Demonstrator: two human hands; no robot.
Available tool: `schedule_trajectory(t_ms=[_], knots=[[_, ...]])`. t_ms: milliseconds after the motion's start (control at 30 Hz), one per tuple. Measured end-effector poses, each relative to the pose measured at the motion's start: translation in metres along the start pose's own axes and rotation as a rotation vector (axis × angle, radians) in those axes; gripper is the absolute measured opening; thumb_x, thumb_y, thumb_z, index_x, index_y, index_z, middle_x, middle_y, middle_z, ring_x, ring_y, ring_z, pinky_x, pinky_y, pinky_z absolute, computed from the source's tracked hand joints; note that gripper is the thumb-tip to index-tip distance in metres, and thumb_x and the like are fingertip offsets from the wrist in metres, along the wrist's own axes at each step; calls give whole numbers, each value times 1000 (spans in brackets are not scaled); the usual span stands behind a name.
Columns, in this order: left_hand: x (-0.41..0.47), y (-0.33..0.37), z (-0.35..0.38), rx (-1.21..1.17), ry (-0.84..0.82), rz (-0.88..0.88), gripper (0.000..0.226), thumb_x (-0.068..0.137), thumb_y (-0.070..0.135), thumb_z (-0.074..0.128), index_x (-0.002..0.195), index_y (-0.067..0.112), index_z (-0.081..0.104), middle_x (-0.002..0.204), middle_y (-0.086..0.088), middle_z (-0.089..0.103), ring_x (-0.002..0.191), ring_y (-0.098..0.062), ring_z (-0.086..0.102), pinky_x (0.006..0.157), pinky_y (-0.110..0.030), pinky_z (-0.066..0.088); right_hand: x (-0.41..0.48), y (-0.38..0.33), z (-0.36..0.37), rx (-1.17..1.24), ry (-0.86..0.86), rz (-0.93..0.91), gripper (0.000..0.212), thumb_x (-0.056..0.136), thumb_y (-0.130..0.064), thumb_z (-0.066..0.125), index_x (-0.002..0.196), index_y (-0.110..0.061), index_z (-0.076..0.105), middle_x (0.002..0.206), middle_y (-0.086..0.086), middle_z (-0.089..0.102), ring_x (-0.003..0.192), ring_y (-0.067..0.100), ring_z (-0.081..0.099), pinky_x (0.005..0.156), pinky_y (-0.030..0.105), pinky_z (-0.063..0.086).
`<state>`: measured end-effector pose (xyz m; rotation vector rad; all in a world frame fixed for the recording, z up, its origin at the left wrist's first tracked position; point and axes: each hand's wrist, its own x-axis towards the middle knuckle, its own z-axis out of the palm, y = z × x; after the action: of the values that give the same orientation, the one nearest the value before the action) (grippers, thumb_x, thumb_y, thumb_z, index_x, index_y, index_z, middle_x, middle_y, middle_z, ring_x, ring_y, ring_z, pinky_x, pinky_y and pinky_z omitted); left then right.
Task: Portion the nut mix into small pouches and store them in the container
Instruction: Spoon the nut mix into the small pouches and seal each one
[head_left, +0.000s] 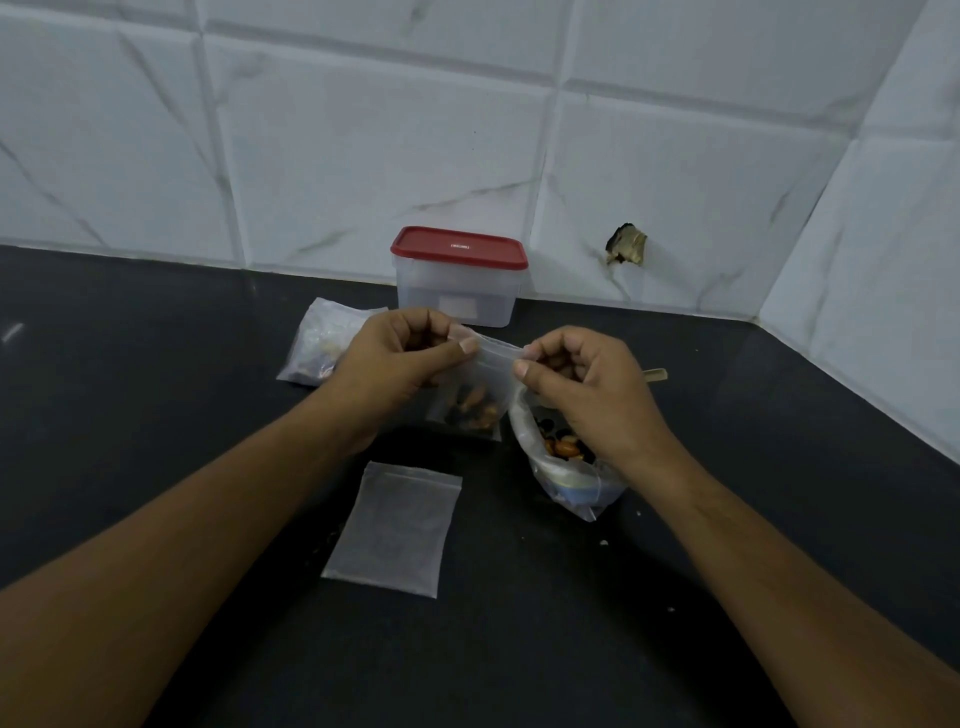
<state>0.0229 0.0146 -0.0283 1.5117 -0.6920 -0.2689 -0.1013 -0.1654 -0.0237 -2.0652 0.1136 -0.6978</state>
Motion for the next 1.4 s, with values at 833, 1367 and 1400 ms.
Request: schedule_trajectory(t_ms=[833,1367,1400], knots=[[2,2,-11,-12,-59,34,5,90,10,72,94,7,70,92,-1,76,87,-8,71,75,-21,56,0,-2,-2,85,-13,53,7,93,-18,77,99,-18,73,92,4,76,87,22,73,81,42,64],[-3,2,0,74,-106,105,8,89,14,73,95,10,72,100,-3,76,101,-18,72,89,-35,58,0,-2,2,37,-48,-17,4,96,-14,71,95,-17,74,87,2,74,81,14,68,76,32,60],[-3,2,0,56,-98,108,3,88,12,74,91,12,72,98,-3,76,100,-18,72,88,-34,58,0,-2,2,44,-47,-22,3,96,-14,72,95,-16,74,88,2,73,81,13,68,75,30,59]])
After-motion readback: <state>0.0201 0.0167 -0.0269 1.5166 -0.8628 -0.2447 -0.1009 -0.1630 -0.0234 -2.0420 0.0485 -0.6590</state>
